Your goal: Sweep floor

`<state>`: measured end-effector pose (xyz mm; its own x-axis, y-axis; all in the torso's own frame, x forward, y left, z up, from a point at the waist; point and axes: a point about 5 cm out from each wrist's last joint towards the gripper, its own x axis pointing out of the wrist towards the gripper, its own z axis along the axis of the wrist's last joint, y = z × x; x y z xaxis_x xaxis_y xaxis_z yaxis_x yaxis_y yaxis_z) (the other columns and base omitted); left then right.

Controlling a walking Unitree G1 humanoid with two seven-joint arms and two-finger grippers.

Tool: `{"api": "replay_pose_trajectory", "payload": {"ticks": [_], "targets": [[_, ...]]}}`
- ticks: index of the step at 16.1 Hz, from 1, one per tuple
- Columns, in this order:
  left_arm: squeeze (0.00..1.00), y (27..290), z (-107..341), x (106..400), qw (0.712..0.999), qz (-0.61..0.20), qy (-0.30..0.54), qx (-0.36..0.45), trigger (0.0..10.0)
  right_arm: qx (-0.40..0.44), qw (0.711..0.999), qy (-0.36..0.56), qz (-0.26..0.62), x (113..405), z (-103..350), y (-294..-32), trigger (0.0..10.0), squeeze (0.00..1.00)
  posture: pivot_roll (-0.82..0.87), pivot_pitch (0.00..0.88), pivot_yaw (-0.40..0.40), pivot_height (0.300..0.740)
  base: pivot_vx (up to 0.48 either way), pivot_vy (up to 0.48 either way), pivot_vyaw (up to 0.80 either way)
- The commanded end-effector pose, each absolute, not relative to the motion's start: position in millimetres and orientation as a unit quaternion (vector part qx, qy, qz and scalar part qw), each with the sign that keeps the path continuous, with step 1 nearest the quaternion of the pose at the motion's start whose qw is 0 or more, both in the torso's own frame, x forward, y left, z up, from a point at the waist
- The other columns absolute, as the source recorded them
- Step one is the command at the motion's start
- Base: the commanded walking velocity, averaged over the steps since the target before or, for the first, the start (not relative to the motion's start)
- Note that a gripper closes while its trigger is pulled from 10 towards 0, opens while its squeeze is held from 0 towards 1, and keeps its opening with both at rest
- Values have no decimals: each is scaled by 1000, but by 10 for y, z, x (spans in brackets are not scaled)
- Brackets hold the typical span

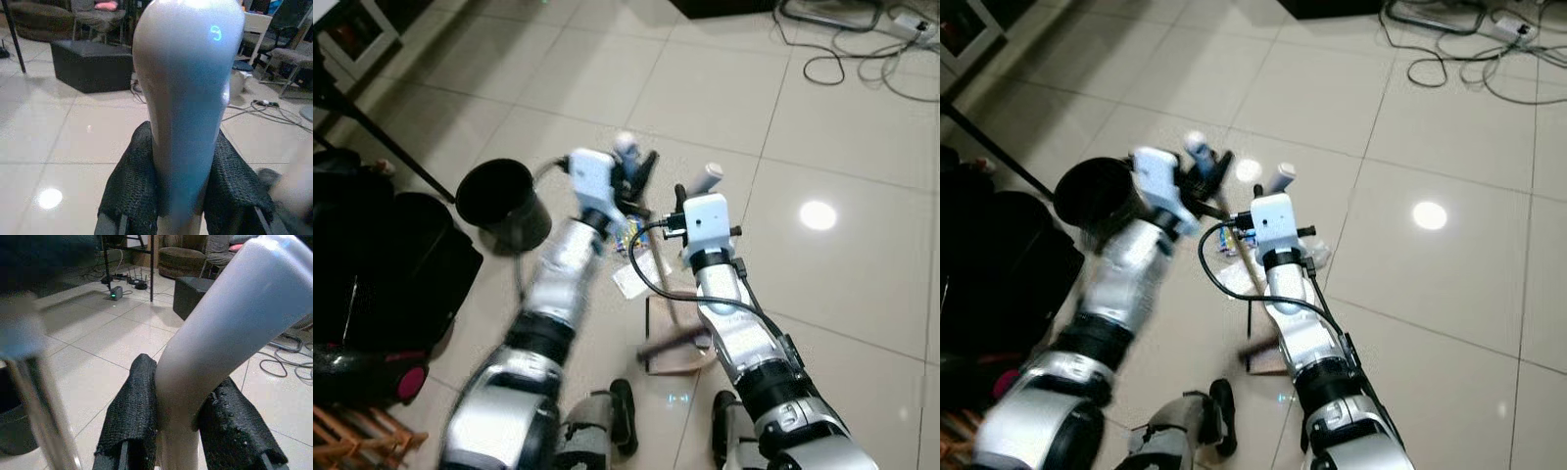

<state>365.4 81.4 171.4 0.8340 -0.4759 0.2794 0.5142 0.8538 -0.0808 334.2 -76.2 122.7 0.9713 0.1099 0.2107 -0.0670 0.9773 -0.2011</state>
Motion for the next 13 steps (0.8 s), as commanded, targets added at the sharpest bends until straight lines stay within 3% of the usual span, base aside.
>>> {"api": "replay_pose_trajectory", "payload": {"ticks": [1,3,8,13], "targets": [[0,951,1928,3691,949,-257,-170,-61,10000,-109,992,-47,39,3279,956,-813,10000,0,163,331,164,740,0,0,0],[0,1240,2215,3781,951,-220,-216,-35,10000,-104,993,-43,37,3274,934,-839,10000,0,164,327,153,740,0,0,0],[0,1468,2448,3844,943,-243,-227,-30,10000,-78,996,-24,24,3275,881,-953,10000,0,168,273,131,740,0,0,0],[0,1855,2570,3878,952,-198,-234,-18,10000,-28,999,-19,-32,3318,919,-1266,10000,0,131,141,113,740,0,0,0]]}}
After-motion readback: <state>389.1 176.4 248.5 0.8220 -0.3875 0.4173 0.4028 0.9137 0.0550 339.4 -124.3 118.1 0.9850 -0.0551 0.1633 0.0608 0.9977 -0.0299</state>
